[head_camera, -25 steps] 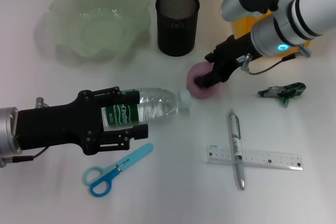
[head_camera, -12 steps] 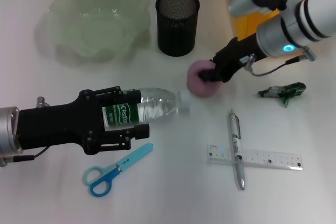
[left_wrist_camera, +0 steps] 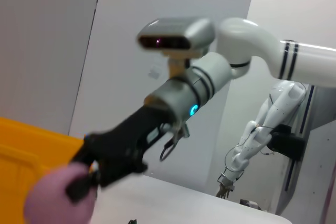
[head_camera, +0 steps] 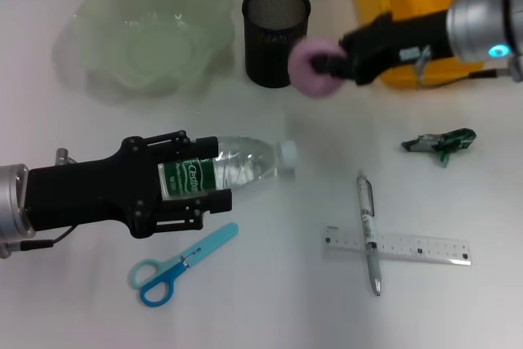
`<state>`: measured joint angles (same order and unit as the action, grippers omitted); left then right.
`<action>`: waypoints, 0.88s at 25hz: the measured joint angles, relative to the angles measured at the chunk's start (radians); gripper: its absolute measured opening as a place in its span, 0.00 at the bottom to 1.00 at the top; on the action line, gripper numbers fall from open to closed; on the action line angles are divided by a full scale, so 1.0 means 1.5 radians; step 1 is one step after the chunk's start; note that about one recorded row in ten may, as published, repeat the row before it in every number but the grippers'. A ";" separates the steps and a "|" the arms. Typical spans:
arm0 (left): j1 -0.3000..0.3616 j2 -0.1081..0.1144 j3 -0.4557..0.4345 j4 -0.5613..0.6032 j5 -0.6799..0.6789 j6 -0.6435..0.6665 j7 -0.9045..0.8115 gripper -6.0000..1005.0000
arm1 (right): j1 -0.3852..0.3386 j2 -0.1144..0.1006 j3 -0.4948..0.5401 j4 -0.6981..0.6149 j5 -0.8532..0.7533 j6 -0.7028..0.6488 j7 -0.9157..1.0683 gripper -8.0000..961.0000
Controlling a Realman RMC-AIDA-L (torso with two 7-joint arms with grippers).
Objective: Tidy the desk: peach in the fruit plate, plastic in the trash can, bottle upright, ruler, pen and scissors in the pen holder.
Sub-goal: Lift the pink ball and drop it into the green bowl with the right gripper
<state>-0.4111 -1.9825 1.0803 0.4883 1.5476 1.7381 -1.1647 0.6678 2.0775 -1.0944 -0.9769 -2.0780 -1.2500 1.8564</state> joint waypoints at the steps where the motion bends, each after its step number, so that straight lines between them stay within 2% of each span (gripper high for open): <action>1: 0.000 0.000 0.000 0.000 0.000 0.000 0.000 0.77 | -0.014 0.000 0.000 -0.011 0.037 -0.002 -0.015 0.21; 5: 0.000 -0.001 -0.002 0.001 0.000 0.000 0.002 0.77 | -0.040 -0.001 0.003 -0.004 0.208 -0.005 -0.109 0.18; 9: -0.003 -0.004 -0.003 0.001 0.000 0.000 0.004 0.77 | -0.019 -0.001 0.003 0.043 0.281 0.018 -0.159 0.14; 13: -0.005 -0.006 -0.005 0.001 0.000 0.000 0.005 0.77 | 0.053 0.000 -0.003 0.136 0.327 0.082 -0.202 0.11; 19: -0.007 -0.009 -0.010 0.002 0.000 -0.001 0.007 0.77 | 0.218 0.004 -0.007 0.300 0.330 0.217 -0.252 0.06; 22: -0.007 -0.013 -0.015 0.002 0.000 -0.006 0.007 0.77 | 0.275 0.008 -0.007 0.341 0.332 0.264 -0.267 0.05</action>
<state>-0.4218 -2.0018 1.0573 0.4909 1.5478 1.7290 -1.1539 1.0799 2.0897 -1.1044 -0.4656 -1.5804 -0.8538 1.4565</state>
